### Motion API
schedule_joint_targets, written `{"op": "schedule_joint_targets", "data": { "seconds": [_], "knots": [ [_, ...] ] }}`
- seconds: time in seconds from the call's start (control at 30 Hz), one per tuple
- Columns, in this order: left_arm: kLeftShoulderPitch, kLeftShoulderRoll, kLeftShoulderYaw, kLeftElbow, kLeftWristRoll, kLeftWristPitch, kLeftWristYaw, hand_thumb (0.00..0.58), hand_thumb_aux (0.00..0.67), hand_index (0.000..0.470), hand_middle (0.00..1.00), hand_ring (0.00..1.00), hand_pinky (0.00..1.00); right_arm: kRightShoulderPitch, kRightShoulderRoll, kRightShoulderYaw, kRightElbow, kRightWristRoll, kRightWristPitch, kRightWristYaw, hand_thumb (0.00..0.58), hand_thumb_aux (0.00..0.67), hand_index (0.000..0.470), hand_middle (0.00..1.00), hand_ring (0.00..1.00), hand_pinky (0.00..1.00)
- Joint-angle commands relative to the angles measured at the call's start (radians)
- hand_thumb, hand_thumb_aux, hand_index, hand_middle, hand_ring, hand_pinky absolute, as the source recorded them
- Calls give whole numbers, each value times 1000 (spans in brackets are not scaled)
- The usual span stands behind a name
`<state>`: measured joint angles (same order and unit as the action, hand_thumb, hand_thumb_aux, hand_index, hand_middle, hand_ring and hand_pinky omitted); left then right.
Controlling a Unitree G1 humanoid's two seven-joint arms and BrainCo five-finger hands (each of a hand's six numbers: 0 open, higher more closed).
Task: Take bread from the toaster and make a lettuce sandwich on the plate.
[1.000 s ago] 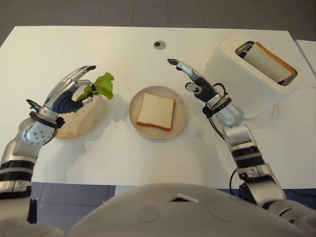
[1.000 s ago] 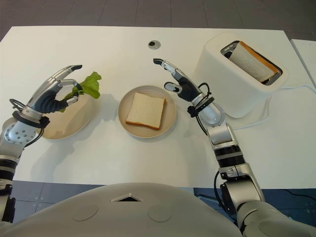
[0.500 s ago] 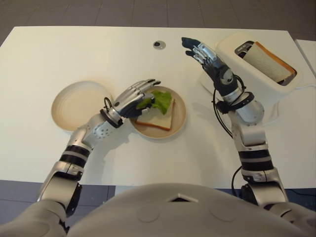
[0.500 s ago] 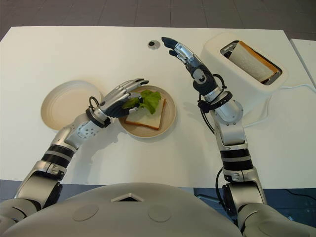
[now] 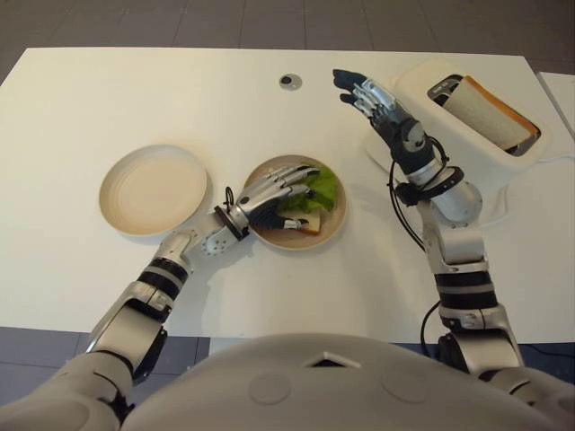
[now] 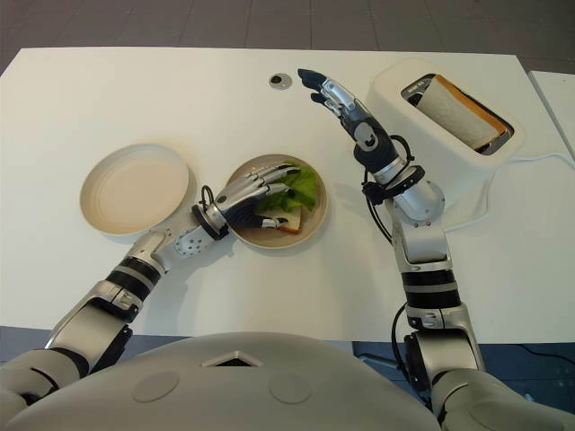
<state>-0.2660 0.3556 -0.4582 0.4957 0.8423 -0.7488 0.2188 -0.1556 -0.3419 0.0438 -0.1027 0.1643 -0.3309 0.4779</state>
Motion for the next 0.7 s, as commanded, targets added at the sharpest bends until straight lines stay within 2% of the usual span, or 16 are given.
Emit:
{"op": "schedule_joint_targets", "data": {
  "seconds": [0.03, 0.2, 0.3, 0.43, 0.57, 0.7],
  "knots": [
    [19, 34, 6, -22, -51, -8, -31, 0, 0, 0, 0, 0, 0, -8, -3, -10, 3, 4, 9, 11, 0, 0, 0, 0, 0, 0],
    [23, 67, 45, -73, -121, -18, -46, 0, 0, 0, 0, 0, 0, -9, -6, -21, 0, -1, 4, 12, 0, 0, 0, 0, 0, 0],
    [32, 77, 99, -140, -216, -47, -47, 0, 0, 0, 0, 0, 0, 1, -41, -96, -102, -28, 5, -33, 0, 0, 0, 0, 0, 0],
    [52, 52, 143, -199, -396, -89, -92, 0, 0, 0, 0, 0, 0, -22, -144, -286, -216, -163, -9, -132, 0, 0, 0, 0, 0, 0],
    [60, 44, 158, -205, -398, -85, -111, 0, 0, 0, 0, 0, 0, -48, -283, -430, -178, -350, -30, -212, 0, 0, 0, 0, 0, 0],
    [58, 37, 167, -199, -357, -76, -104, 0, 0, 0, 0, 0, 0, 6, -408, -482, -85, -503, -29, -230, 0, 0, 0, 0, 0, 0]
  ]
}}
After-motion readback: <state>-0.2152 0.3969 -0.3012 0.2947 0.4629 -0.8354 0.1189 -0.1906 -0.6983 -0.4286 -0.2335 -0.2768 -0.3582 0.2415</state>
